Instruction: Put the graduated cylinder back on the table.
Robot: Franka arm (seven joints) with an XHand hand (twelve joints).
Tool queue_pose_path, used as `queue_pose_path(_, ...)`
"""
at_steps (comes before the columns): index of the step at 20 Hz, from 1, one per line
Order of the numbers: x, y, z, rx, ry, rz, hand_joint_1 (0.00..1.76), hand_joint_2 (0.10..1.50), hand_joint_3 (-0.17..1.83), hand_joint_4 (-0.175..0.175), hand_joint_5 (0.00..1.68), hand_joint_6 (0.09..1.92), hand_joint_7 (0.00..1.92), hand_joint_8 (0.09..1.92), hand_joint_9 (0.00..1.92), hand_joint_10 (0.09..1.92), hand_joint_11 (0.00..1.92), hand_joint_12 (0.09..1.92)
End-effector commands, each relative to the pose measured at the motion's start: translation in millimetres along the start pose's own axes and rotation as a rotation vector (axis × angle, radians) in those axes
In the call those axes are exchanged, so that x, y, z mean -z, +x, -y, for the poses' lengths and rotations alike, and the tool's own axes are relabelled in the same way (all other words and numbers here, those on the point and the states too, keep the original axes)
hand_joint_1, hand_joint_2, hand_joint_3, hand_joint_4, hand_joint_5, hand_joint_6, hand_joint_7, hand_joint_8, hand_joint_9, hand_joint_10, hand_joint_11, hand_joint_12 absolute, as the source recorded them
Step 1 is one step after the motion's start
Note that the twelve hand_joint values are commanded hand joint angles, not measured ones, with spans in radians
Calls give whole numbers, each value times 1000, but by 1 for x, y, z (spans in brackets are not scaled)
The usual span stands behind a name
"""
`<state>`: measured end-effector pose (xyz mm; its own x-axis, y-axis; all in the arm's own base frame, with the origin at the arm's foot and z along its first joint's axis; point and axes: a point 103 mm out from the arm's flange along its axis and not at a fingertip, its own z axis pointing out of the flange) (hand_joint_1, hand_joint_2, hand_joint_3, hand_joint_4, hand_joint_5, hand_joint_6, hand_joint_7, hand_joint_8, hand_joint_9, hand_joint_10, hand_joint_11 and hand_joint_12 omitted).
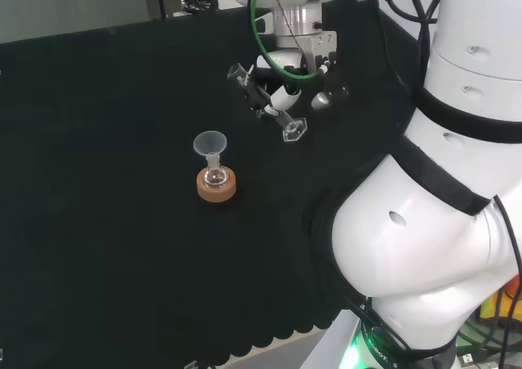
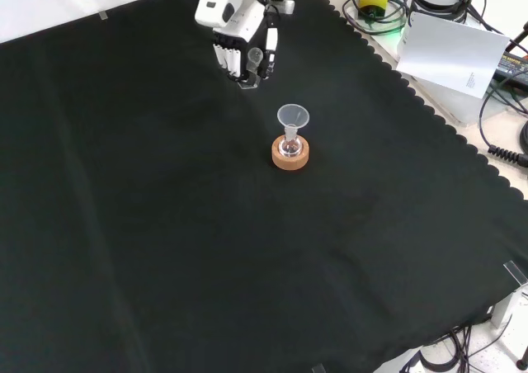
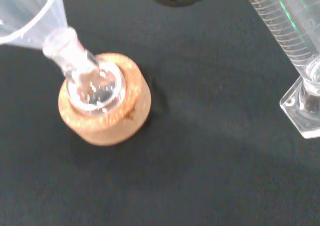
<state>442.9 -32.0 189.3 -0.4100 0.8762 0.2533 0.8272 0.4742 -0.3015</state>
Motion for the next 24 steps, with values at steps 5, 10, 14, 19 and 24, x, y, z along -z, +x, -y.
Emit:
queue_pose_path(5,-15,-43,-44,56,-219,-141,1257,1125,1,-175,944,1047,976,1039,1432,87,1156,837)
queue_pose_path(10,-17,-53,-67,81,-282,-164,1257,1125,1,-175,945,1047,976,1039,1434,87,1156,837)
queue_pose_path(14,-22,-60,-86,94,-285,-180,1257,1125,0,-175,945,1046,976,1039,1434,87,1156,837)
queue_pose_path(19,-28,-63,-107,105,-316,-212,1257,1125,0,-175,945,1046,976,1039,1434,87,1156,837)
queue_pose_path(24,-31,-62,-123,116,-348,-275,1257,1126,0,-175,944,1047,975,1039,1431,87,1153,836)
